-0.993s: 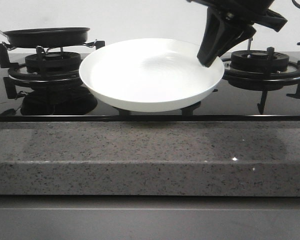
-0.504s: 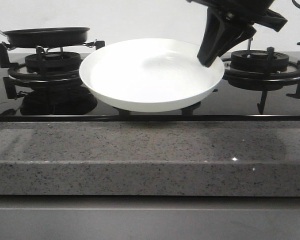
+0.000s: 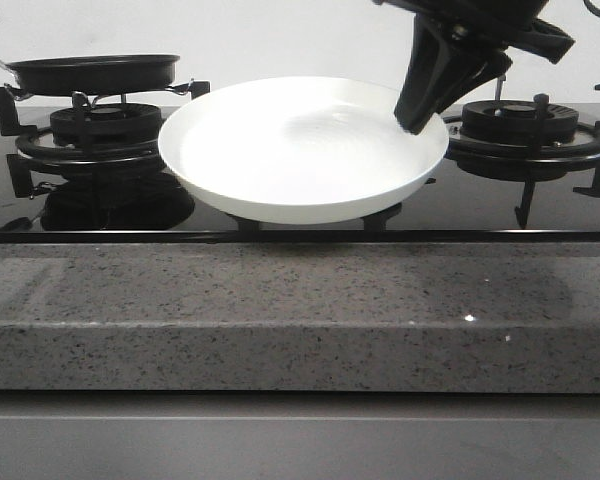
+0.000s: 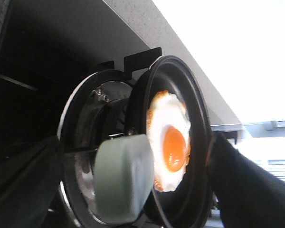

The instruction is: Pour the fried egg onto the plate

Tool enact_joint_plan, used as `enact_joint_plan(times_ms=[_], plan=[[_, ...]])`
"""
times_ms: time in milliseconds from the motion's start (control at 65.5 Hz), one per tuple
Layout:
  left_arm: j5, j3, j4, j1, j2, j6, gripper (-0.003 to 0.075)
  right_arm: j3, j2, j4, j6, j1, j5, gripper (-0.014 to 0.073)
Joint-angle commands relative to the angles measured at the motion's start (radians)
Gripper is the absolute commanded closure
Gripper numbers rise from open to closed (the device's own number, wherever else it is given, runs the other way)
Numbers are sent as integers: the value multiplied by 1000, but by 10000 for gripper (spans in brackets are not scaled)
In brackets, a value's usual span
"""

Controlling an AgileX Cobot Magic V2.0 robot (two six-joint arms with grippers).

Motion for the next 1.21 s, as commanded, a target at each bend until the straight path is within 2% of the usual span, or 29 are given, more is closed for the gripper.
enact_joint_plan(times_ms=[0, 336, 657, 871, 947, 1191], plan=[[56, -32, -117, -1, -51, -9, 168, -25, -41, 19, -7, 2, -39, 690], [65, -32, -149, -1, -51, -22, 397, -25, -41, 19, -7, 2, -39, 690], [92, -32, -127, -1, -51, -24, 461, -25, -41, 19, -7, 2, -39, 690], [92, -32, -51, -1, -51, -24, 466, -25, -41, 19, -7, 2, -39, 690], [92, -32, -47, -1, -51, -24, 499, -25, -41, 19, -7, 2, -39, 690], [92, -32, -47, -1, -51, -24, 683, -25, -41, 19, -7, 2, -39, 690]])
